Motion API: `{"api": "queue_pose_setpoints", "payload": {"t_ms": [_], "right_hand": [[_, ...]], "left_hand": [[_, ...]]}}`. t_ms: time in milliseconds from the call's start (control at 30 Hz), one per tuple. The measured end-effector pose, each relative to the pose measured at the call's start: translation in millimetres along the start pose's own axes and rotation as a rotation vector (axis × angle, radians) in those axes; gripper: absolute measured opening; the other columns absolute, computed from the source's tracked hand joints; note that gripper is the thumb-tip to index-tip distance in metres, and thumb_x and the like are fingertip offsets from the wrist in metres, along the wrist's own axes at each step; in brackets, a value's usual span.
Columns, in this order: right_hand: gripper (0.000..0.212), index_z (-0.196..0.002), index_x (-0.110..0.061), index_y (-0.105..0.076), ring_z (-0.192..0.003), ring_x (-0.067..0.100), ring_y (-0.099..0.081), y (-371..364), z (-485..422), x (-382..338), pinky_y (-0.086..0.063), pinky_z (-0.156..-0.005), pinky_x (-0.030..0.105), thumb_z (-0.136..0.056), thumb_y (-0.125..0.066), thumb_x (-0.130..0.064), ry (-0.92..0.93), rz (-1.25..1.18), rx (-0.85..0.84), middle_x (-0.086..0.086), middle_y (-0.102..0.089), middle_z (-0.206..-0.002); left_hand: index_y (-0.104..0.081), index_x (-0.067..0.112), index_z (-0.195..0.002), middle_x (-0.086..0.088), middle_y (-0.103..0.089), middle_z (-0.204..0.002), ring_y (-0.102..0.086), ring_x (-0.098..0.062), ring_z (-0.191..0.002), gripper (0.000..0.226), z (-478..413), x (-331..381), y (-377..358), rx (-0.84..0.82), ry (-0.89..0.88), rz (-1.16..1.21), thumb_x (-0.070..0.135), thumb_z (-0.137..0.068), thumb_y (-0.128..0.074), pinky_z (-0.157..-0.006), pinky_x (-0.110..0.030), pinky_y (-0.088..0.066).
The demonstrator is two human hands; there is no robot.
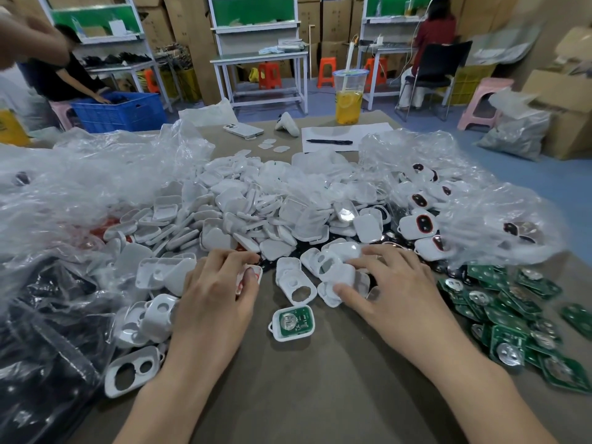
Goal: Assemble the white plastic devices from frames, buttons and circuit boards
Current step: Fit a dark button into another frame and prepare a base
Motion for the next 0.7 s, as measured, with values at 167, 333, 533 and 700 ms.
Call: {"api": "queue_pose_setpoints", "payload": {"t_ms": [167,333,533,700], "right_hand": [[0.032,-0.116,-0.032,-0.067,-0.119,0.006,-0.036,7,1,-3,-0.028,-0.104,0.028,-0.088,-0.06,-0.048,0.079,-0.104,0.151,-0.016,-0.055,-0.121],[0.024,-0.115,-0.029,-0.068,-0.113,0.005,-0.043,11,0,-1,-0.028,-0.096,0.017,-0.094,-0.059,-0.037,0.073,-0.177,0.197,-0.018,-0.06,-0.11],[0.012,-0.095,-0.047,-0.07,-0.098,0.0,-0.059,25,4,-8,-0.042,-0.077,0.01,-0.09,-0.069,-0.036,0.062,-0.688,0.218,-0.019,-0.064,-0.102],[0.014,-0.091,-0.033,-0.072,-0.079,0.009,-0.07,15,9,-33,-0.052,-0.075,0.016,-0.085,-0.078,-0.022,0.131,-0.991,-0.057,0.0,-0.074,-0.085]], "left_hand": [[-0.068,0.025,-0.111,0.011,-0.061,-0.105,-0.05,-0.009,-0.098,0.022,2,2,5,0.033,-0.007,0.09,0.022,-0.093,-0.054,-0.084,-0.042,-0.049],[-0.066,0.026,-0.11,0.013,-0.061,-0.103,-0.051,-0.01,-0.097,0.021,2,6,7,0.043,-0.023,0.155,0.022,-0.095,-0.053,-0.086,-0.046,-0.049],[-0.063,0.03,-0.111,0.021,-0.058,-0.101,-0.058,-0.008,-0.099,0.016,9,21,13,0.066,-0.135,0.27,0.031,-0.099,-0.053,-0.085,-0.032,-0.049],[-0.056,0.04,-0.119,0.026,-0.056,-0.114,-0.058,-0.004,-0.11,0.026,17,38,7,-0.074,-0.264,0.341,0.05,-0.096,-0.055,-0.092,-0.009,-0.037]]}}
Point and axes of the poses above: each hand's wrist, its own z-axis away from the middle knuckle, its own y-axis out of the back of the hand, x = y × z, the point moved 5 cm from there along -z, towards the middle knuckle
